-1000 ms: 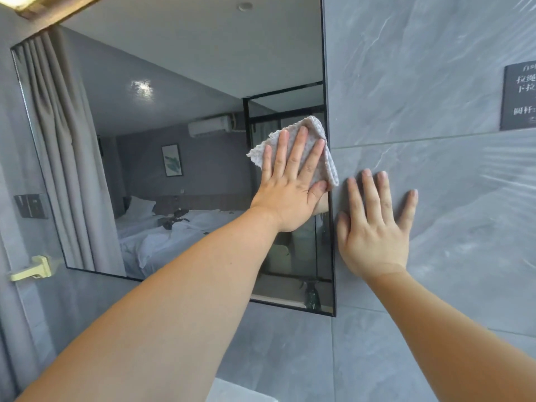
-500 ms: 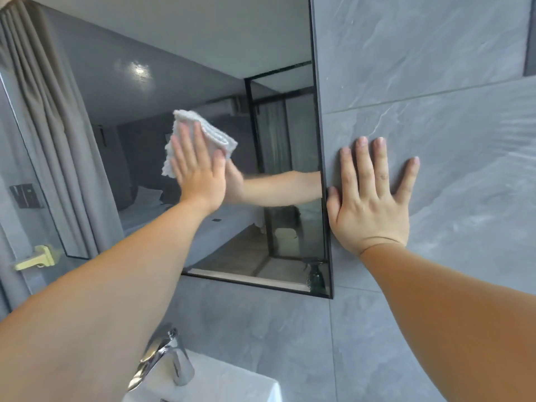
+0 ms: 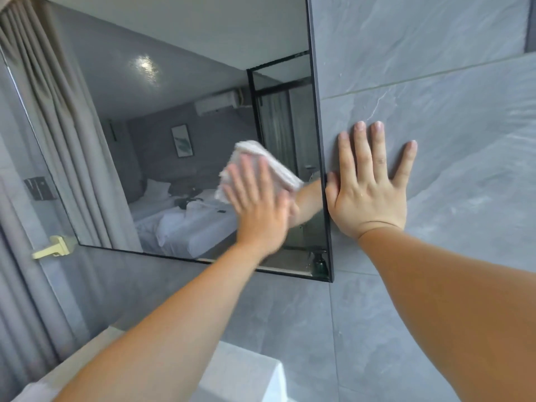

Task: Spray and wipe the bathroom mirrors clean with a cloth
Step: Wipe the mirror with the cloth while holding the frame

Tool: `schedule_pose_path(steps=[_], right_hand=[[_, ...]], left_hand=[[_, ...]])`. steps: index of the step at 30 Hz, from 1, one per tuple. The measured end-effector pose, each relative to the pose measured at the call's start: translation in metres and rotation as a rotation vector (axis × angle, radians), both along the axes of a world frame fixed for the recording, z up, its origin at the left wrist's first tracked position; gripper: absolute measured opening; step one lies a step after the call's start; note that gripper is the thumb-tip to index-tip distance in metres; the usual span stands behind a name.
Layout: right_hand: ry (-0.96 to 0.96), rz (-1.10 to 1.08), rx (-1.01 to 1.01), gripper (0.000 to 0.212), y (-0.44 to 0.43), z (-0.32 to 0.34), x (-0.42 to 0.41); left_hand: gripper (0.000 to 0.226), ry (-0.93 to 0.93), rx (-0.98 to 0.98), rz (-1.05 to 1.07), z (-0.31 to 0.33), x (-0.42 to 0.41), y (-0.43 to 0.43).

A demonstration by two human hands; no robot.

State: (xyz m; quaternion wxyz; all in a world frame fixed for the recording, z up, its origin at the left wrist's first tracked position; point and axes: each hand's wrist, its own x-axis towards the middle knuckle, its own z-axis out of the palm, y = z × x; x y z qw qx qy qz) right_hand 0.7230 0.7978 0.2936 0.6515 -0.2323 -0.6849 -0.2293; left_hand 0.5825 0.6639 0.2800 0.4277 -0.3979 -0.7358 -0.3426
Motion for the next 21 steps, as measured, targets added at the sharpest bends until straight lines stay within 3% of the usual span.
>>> schedule_pose_path(steps=[2,6,11,16,19,21], right_hand=[[-0.003,-0.003,-0.001,0.064,0.001,0.0,0.001],[-0.036,0.006,-0.012,0.061,0.0,0.0,0.002],[-0.061,0.035,-0.057,0.062,-0.002,0.002,0.004],[-0.071,0.027,-0.067,0.064,-0.004,0.001,0.006],[-0.067,0.023,-0.068,0.064,-0.004,0.001,0.006],[-0.071,0.031,-0.066,0.065,-0.004,0.001,0.007]], left_hand=[[0.071,0.241,-0.201,-0.095,-0.024,0.025,0.01],[0.073,0.504,-0.305,-0.03,-0.034,0.028,0.007],[0.075,0.585,-0.407,-0.015,-0.041,0.013,0.0],[0.071,0.714,-0.479,-0.023,-0.093,-0.011,-0.015],[0.074,0.702,-0.453,0.009,-0.098,-0.013,-0.015],[0.077,0.595,-0.428,0.016,-0.101,-0.011,-0.016]])
